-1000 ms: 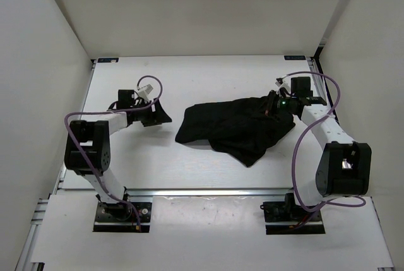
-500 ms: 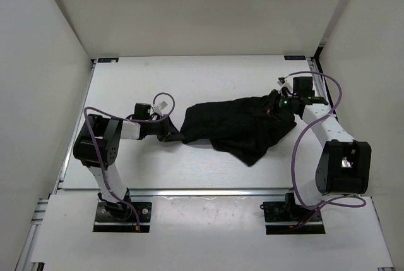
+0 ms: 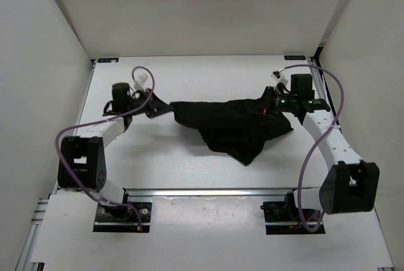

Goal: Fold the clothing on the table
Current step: Flatten the skirt out

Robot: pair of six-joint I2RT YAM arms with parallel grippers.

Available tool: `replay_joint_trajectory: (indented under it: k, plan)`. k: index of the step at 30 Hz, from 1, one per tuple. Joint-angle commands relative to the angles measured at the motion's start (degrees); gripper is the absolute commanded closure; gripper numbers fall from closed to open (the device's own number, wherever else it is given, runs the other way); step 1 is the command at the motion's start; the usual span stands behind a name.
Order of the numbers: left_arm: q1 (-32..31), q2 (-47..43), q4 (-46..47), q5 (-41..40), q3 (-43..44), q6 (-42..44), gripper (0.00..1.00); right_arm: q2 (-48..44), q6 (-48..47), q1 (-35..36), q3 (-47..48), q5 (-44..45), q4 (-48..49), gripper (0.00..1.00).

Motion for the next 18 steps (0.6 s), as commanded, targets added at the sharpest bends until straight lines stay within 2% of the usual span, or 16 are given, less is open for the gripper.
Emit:
replay_joint_trajectory:
  k: [1, 2, 3, 5, 7, 8, 11, 14, 18]
  plan:
    - [4.3, -5.6, 6.8, 8.0, 5.1, -8.0, 1.00, -5.3, 1.9, -2.4, 5.2, -1.3, 4.8, 1.00]
    - [4.2, -6.2, 10.0, 10.3, 5.1, -13.5, 1.00, -6.2, 1.7, -2.4, 5.8, -1.3, 4.8, 1.00]
    - [6.1, -6.6, 17.2, 10.6, 4.7, -16.8, 1.00, -6.6, 0.5, -2.1, 7.3, -0.4, 3.9, 1.00]
    - [7.6, -7.3, 31.6, 13.4, 2.4, -31.9, 1.00, -8.4, -1.7, -1.5, 8.2, 0.8, 2.5, 1.00]
    - [8.4, -7.3, 50.1, 14.1, 0.0, -42.4, 1.00, -10.5, -3.0, -1.3, 7.0, 0.3, 2.7, 1.00]
    - [9.2, -7.6, 51.4, 15.3, -0.4, -45.1, 1.00, -11.6, -3.2, -1.3, 6.3, -1.2, 2.7, 1.00]
    - [8.7, -14.2, 47.8, 16.2, -4.9, -44.0, 1.00, -16.0, -3.6, -0.4, 2.7, -4.0, 0.3, 1.00]
    - [5.7, -18.7, 55.7, 17.2, -13.9, -51.3, 1.00, -21.7, -2.2, 2.8, -1.0, -5.3, -1.6, 1.00]
    - [4.9, -24.4, 57.9, 17.7, -23.7, -56.5, 1.00, -26.7, 3.8, 3.0, -8.6, -7.6, -2.2, 1.00]
